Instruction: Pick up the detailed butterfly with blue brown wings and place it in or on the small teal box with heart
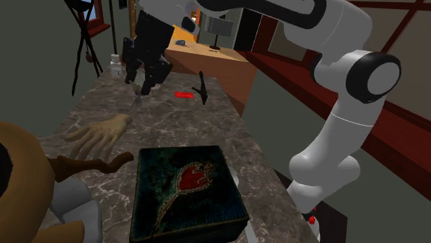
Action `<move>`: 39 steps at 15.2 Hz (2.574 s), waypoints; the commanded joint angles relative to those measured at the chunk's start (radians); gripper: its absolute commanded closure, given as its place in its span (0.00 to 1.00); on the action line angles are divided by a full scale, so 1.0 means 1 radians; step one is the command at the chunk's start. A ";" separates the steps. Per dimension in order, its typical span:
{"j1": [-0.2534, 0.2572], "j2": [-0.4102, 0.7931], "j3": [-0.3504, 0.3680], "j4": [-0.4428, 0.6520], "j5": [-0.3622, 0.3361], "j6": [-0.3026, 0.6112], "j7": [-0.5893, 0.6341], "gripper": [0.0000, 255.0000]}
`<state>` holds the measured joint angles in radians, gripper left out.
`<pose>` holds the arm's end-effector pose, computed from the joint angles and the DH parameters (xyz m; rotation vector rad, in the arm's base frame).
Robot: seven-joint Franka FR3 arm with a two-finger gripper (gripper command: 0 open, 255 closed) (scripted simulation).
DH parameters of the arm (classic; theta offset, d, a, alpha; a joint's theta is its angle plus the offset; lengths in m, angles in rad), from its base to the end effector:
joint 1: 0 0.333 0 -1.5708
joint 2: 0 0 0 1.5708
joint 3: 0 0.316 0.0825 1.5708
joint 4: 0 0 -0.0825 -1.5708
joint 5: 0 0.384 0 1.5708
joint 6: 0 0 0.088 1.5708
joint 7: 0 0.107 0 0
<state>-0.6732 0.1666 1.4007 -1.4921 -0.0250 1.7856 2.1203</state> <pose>0.4746 0.3446 0.6632 -2.1707 1.8564 0.1406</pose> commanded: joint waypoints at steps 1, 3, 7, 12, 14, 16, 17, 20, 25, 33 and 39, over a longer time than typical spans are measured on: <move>0.038 0.022 -0.016 0.040 -0.026 -0.031 0.019 1.00; 0.078 0.044 -0.033 0.083 -0.052 -0.063 0.035 1.00; -0.075 -0.311 -0.116 -0.010 0.344 -0.086 -0.158 1.00; 0.092 -0.591 -0.394 -0.136 0.588 -0.163 -0.247 1.00; 0.151 -0.662 -0.459 -0.178 0.630 -0.188 -0.249 1.00; 0.204 -0.726 -0.510 -0.215 0.664 -0.213 -0.243 1.00; 0.229 -0.757 -0.532 -0.231 0.678 -0.225 -0.238 1.00; 0.297 -0.840 -0.587 -0.273 0.714 -0.263 -0.216 1.00; 0.358 -0.922 -0.622 -0.338 0.747 -0.276 -0.198 1.00; 0.386 -0.977 -0.606 -0.473 0.782 -0.199 -0.236 1.00; 0.404 -1.010 -0.586 -0.565 0.810 -0.140 -0.260 1.00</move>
<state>-0.2739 -0.8378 0.8078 -2.0329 0.7807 1.6377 1.8655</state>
